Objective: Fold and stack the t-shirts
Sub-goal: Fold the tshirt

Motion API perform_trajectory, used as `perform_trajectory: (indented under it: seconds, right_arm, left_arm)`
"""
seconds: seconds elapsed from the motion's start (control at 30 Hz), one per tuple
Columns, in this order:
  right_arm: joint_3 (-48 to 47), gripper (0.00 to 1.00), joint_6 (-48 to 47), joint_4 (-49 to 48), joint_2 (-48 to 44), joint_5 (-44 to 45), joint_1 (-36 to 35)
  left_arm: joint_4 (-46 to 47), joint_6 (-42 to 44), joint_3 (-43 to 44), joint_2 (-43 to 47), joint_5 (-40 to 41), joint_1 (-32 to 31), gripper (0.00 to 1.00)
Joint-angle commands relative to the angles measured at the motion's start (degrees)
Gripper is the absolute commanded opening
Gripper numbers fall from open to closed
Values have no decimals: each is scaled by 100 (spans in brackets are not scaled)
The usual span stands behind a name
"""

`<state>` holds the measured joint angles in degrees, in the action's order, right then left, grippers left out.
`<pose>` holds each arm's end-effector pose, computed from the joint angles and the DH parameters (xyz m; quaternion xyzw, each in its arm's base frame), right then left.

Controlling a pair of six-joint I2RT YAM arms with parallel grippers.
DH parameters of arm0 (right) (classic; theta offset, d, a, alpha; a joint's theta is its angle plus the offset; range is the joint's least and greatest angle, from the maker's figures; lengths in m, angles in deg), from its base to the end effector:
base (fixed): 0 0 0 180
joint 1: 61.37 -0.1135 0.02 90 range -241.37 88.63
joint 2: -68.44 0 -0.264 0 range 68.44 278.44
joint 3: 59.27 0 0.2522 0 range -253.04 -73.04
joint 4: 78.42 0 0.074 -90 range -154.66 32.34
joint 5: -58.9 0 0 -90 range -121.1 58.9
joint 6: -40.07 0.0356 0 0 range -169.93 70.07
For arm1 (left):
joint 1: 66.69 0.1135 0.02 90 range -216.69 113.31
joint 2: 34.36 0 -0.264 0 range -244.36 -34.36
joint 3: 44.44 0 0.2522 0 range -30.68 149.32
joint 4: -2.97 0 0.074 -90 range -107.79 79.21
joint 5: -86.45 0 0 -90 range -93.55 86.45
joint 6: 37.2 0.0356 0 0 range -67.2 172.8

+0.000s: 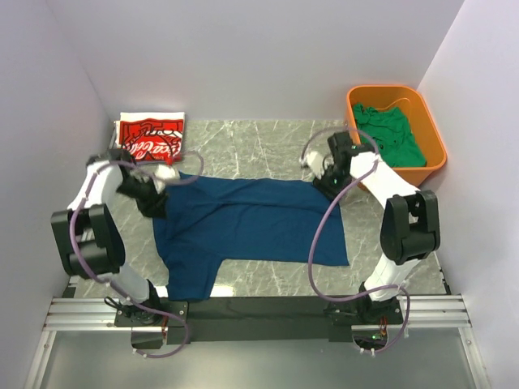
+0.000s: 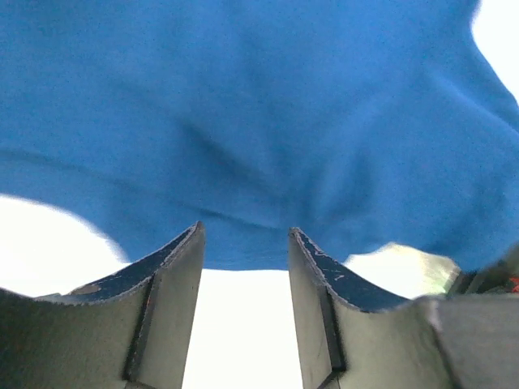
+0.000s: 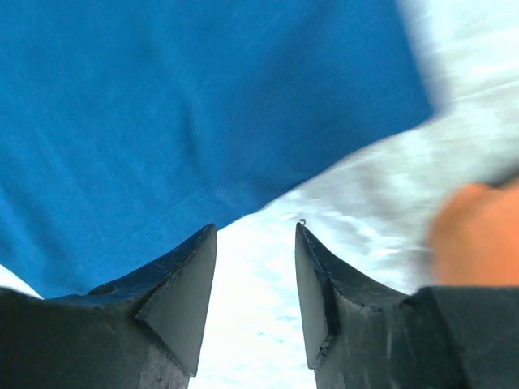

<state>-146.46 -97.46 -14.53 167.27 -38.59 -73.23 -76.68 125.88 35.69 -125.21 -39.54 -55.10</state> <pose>0.3267 0.0734 0.2177 -0.4975 0.8558 0.0232 0.1395 0.2697 0.0340 0.2278 0.4854 0.8179 -0.2304 0.2058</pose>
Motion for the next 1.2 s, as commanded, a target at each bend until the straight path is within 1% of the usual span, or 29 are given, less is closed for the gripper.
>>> perform_trajectory:
  seconds: [0.0, 0.03, 0.07, 0.1, 0.13, 0.17, 0.27, 0.3, 0.4, 0.57, 0.67, 0.77, 0.8, 0.9, 0.97, 1.0, 1.07, 1.1, 1.17]
  right_arm:
    - [-874, 51, 479, 226, -92, -315, 78]
    - [-1101, 50, 612, 191, 109, -297, 78]
    - [-1234, 48, 778, 147, 250, -167, 70]
    - [-1374, 47, 1146, 94, 416, -78, 78]
    - [-1672, 45, 1262, 146, 775, -25, 78]
    - [-1788, 44, 1490, 155, 944, 80, 78]
    - [-1982, 43, 1763, -20, 1349, 308, 87]
    - [-2008, 43, 1782, -47, 1498, 353, 87]
    - [-2097, 45, 1730, -170, 1762, 633, 87]
    - [-2027, 48, 1484, -389, 1895, 863, 105]
    - [-2079, 48, 1492, -416, 2000, 916, 96]
    - [-2237, 42, 1606, -320, 2062, 767, 113]
    - [-2272, 39, 1632, -285, 2062, 636, 113]
    - [-2544, 37, 1773, -30, 2298, 485, 105]
    - [-2597, 40, 1843, 75, 2404, 511, 131]
    - [-2545, 43, 1844, 50, 2413, 546, 148]
    - [-2431, 43, 1791, -64, 2413, 686, 140]
    - [-2431, 40, 1773, -65, 2465, 731, 140]
    - [-2457, 31, 1704, -39, 2545, 853, 149]
  left_arm:
    - [57, -582, 1199, -406, -540, 124, 51]
    - [224, -776, 1351, -520, -602, 115, 51]
    - [721, -1247, 1474, -626, -629, 106, 51]
    - [996, -1504, 1641, -818, -594, 63, 51]
    - [1225, -1759, 1712, -934, -533, 53, 51]
    - [1828, -2293, 1774, -1152, -315, 1, 51]
    - [2360, -3025, 2081, -1662, -128, -78, 51]
    - [2413, -3132, 2256, -1786, -93, -96, 51]
    - [2659, -3344, 2407, -2103, 30, -210, 52]
    - [3090, -3248, 2249, -2279, 372, -482, 52]
    - [3249, -3308, 2205, -2445, 557, -614, 52]
    - [3415, -3458, 2240, -2639, 733, -685, 52]
    - [3442, -3502, 2292, -2701, 794, -694, 51]
    - [3355, -3616, 2468, -2991, 979, -694, 46]
    - [3267, -3643, 2477, -3096, 1102, -694, 43]
    - [3267, -3617, 2425, -3097, 1120, -694, 41]
    - [3328, -3555, 2259, -3010, 1199, -702, 34]
    - [3345, -3546, 2118, -2992, 1295, -694, 24]
    - [3267, -3520, 2047, -2948, 1383, -685, 15]
